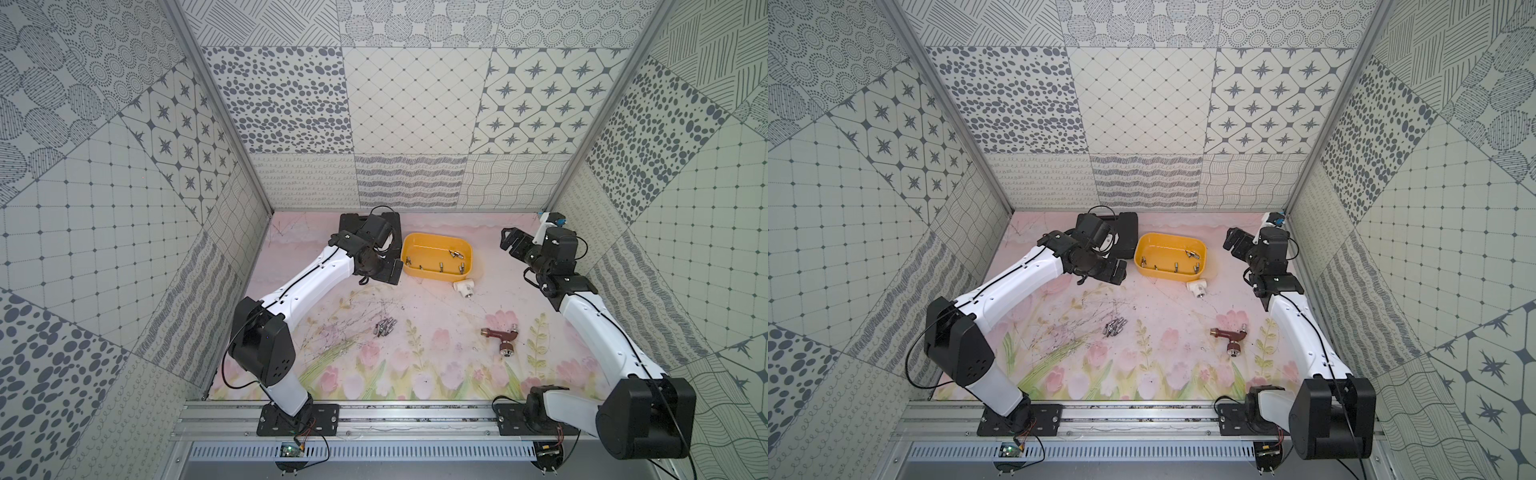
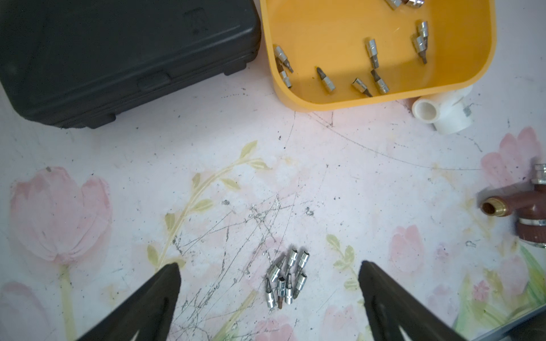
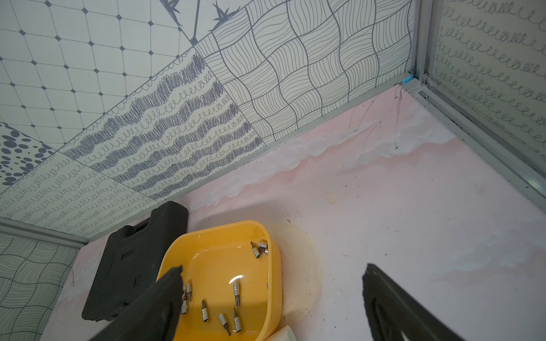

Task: Put the bit on the desktop into the storage box
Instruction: Pick up the screwdriver bit from the center of the board.

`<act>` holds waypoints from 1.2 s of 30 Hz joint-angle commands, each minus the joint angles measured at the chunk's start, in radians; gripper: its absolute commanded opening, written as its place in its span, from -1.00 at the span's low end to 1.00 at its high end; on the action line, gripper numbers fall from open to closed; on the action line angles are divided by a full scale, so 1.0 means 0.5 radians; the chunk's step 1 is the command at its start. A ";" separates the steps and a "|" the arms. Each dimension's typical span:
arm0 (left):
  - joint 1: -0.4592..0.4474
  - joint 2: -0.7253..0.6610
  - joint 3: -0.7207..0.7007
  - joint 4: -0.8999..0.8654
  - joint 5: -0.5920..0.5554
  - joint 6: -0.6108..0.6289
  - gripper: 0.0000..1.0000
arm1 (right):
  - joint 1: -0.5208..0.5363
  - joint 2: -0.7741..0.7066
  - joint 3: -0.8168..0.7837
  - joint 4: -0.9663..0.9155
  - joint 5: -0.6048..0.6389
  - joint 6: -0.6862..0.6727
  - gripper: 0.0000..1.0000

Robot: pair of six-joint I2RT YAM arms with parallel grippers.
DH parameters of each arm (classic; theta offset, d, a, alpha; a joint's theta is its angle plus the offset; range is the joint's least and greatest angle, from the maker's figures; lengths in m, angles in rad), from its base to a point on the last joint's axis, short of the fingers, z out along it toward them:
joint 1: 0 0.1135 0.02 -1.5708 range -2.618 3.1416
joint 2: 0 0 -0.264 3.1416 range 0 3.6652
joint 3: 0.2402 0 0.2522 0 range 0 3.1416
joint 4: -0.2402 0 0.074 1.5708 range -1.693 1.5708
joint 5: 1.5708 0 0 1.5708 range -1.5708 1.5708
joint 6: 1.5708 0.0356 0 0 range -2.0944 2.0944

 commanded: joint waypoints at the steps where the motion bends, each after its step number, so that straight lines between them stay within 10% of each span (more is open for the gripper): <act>1: -0.005 -0.131 -0.152 -0.121 -0.069 0.026 0.99 | -0.011 0.010 0.001 0.084 -0.021 0.029 0.93; 18: -0.006 -0.305 -0.640 -0.170 -0.013 -0.095 0.84 | -0.011 0.012 -0.005 0.088 -0.010 0.020 0.94; 36: -0.007 0.000 -0.766 0.042 0.293 -0.171 0.14 | -0.013 0.015 -0.012 0.088 -0.007 0.022 0.94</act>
